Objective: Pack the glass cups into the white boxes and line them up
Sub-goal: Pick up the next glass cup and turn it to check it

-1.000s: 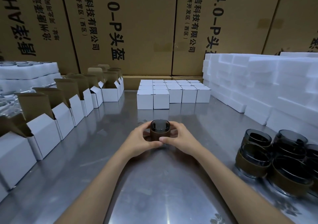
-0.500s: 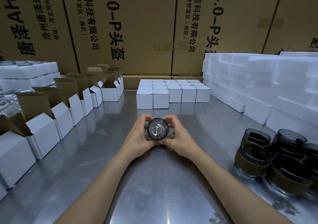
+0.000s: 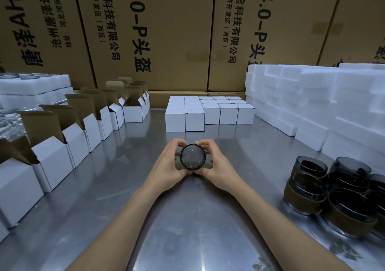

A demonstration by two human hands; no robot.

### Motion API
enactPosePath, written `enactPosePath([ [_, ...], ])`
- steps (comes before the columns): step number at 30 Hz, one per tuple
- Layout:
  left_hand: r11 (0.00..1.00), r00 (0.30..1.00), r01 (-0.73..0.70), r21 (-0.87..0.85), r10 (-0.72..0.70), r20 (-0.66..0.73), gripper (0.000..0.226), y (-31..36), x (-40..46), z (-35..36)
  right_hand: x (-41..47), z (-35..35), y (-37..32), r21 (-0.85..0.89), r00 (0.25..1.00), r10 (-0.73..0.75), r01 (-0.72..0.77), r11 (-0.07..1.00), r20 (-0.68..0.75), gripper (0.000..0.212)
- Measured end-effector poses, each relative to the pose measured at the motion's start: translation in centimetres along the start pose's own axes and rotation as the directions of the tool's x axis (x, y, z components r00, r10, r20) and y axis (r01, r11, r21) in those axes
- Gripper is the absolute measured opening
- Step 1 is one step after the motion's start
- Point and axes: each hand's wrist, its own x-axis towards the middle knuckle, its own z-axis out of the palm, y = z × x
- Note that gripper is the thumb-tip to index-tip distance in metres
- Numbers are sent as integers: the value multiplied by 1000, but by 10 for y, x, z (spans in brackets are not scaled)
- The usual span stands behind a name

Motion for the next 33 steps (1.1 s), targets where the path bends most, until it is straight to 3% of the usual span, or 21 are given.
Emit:
enactPosePath([
  [7,999,998,25,-44,-23,64,75,4,-2,-2,2,-1,2,210,994,111,-111,971,9,51],
  [10,990,995,86,-108,-80,54,80,6,-2,-2,3,-2,-2,408,979,203,-183,894,-6,30],
  [12,976,993,121,-182,-121,11,71,10,-1,-2,3,-3,-5,471,967,254,-218,855,-12,29],
  [18,928,960,262,-265,-278,-25,52,16,-1,-4,0,-8,-12,428,975,217,-218,877,51,53],
  [22,911,943,320,-259,-332,-6,63,16,0,-5,-2,-9,-15,415,959,242,-281,865,145,57],
  [26,915,944,320,-245,-329,3,66,11,1,-5,-1,-9,-16,424,956,255,-292,857,143,56],
  [28,919,948,308,-247,-319,-3,65,9,1,-5,-2,-9,-14,429,961,247,-278,859,128,44],
  [30,930,957,280,-237,-289,-4,59,7,0,-5,-1,-10,-12,426,966,226,-259,867,127,34],
  [33,948,975,217,-231,-222,3,42,6,1,-6,0,-15,-11,422,965,213,-258,869,153,39],
])
